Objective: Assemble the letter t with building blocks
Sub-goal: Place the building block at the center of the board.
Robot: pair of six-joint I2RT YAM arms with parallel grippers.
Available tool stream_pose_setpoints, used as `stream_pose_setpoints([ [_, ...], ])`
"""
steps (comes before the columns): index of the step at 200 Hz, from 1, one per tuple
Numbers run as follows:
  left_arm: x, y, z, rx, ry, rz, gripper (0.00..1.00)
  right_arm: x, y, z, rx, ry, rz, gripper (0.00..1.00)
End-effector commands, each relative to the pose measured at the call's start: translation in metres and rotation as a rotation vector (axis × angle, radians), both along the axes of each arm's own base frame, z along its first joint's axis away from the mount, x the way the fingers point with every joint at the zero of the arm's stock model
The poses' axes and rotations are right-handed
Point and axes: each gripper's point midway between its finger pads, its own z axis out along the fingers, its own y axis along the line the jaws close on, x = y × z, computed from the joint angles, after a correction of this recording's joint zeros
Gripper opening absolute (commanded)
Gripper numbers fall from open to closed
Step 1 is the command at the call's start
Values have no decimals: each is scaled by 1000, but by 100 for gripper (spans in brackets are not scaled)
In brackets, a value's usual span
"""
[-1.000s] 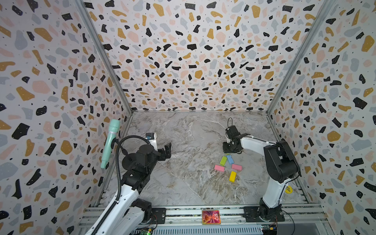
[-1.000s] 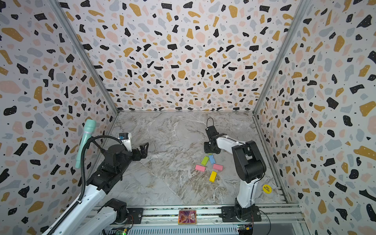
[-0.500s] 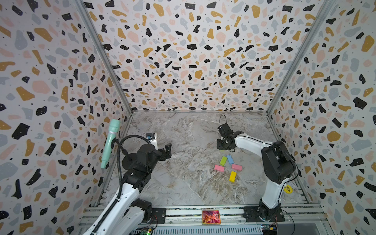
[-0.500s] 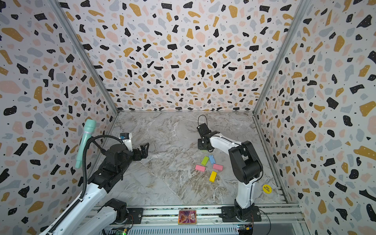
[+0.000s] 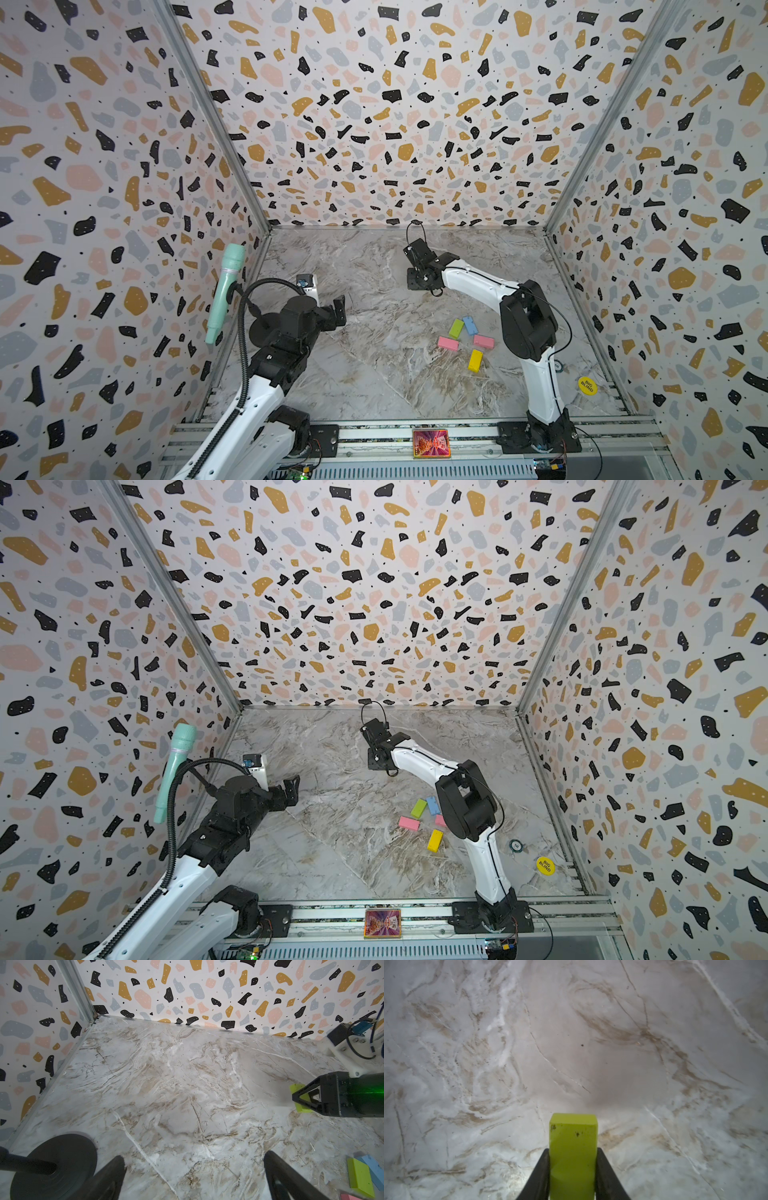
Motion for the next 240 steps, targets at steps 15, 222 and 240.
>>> stream_pose_setpoints([
  [15, -1, 8, 12, 17, -38, 42, 99, -4, 18, 2, -21, 31, 9, 13],
  [222, -7, 14, 10, 21, -39, 64, 100, -29, 26, -56, 5, 125, -79, 22],
  [240, -6, 14, 10, 22, -40, 64, 99, -29, 25, -57, 5, 127, -84, 23],
])
